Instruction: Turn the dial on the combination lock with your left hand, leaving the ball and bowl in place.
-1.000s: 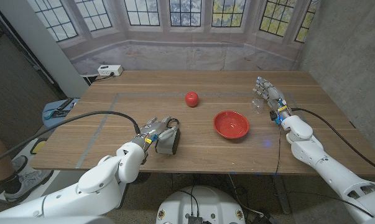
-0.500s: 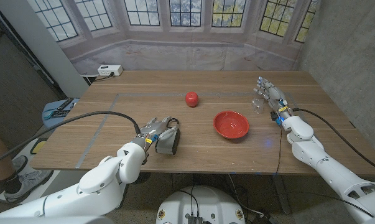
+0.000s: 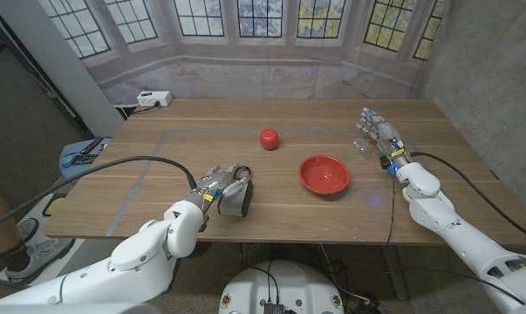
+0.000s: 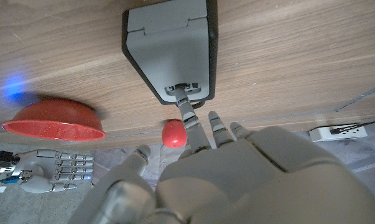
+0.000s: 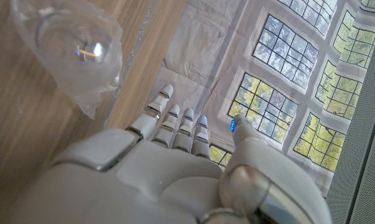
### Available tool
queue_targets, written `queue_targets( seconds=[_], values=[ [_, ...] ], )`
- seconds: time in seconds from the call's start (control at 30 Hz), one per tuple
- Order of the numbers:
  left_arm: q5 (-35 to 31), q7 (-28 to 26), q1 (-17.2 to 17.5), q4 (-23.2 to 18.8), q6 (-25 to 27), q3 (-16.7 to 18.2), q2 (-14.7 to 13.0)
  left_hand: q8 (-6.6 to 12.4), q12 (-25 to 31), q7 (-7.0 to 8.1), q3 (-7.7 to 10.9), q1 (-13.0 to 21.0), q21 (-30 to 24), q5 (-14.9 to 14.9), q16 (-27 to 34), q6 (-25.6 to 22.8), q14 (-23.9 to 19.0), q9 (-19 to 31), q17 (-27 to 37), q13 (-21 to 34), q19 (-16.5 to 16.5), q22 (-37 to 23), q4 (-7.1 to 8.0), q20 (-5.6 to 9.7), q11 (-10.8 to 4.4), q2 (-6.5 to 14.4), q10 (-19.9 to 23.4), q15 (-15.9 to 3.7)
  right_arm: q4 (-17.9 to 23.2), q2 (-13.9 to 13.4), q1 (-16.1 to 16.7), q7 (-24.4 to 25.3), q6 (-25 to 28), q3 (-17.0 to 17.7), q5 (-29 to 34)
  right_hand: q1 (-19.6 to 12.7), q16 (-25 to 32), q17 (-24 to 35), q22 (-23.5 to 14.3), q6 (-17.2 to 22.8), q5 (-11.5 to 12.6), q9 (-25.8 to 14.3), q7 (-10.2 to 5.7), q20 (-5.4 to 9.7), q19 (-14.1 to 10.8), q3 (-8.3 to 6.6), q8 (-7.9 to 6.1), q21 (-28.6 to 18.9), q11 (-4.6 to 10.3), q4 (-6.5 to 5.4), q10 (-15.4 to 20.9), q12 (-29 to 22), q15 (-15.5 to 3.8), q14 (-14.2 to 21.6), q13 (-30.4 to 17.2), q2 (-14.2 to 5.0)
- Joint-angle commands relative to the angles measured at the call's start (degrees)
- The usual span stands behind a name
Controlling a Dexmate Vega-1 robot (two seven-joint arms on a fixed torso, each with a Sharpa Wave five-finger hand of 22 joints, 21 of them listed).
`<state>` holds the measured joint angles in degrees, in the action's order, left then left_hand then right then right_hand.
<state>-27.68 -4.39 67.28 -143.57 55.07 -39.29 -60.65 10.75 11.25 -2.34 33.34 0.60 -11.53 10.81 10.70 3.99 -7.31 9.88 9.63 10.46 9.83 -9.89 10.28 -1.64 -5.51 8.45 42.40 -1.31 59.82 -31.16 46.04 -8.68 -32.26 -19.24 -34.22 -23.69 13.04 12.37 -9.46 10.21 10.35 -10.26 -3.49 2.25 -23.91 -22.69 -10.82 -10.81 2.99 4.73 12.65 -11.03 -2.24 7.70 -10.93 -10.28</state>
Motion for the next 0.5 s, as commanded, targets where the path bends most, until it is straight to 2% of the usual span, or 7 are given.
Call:
queue_targets(
  seconds=[0.03,0.5],
  values=[
    [1.18,-1.42,0.27,-0.74,0.85,-0.29,-0.18,-0.15,0.24,0.26,0.03,0.18,0.10,0.26,0.14,-0.24,-0.75,0.16,0.03,0.33,-0.45,-0.16,-0.30,-0.11,0.03,0.20,0.87,0.08,-0.50,0.16,-0.16,-0.36,-0.62,0.09,-0.17,-0.16,0.28,0.27,-0.30,-0.37,-0.19,-0.21,0.10,2.81,-0.40,-0.21,-0.01,-0.26,-0.18,-0.39,-0.07,-0.22,-3.20,-0.09,-0.19,0.07],
    [0.05,-2.28,-0.41,-1.89,2.87,-2.33,-0.09,-0.11,0.17,0.25,0.02,0.17,0.11,0.26,0.10,-0.45,-0.91,0.16,0.03,0.35,-0.55,-0.16,-0.29,-0.14,-0.14,0.21,1.06,0.07,-1.05,0.27,-0.54,-1.21,-1.02,0.11,-0.47,-0.16,0.29,0.26,-0.29,-0.40,-0.19,-0.21,0.11,2.76,-0.54,-0.21,-0.02,-0.31,-0.25,-0.38,-0.08,-0.22,-3.19,-0.05,-0.19,0.09]
  ],
)
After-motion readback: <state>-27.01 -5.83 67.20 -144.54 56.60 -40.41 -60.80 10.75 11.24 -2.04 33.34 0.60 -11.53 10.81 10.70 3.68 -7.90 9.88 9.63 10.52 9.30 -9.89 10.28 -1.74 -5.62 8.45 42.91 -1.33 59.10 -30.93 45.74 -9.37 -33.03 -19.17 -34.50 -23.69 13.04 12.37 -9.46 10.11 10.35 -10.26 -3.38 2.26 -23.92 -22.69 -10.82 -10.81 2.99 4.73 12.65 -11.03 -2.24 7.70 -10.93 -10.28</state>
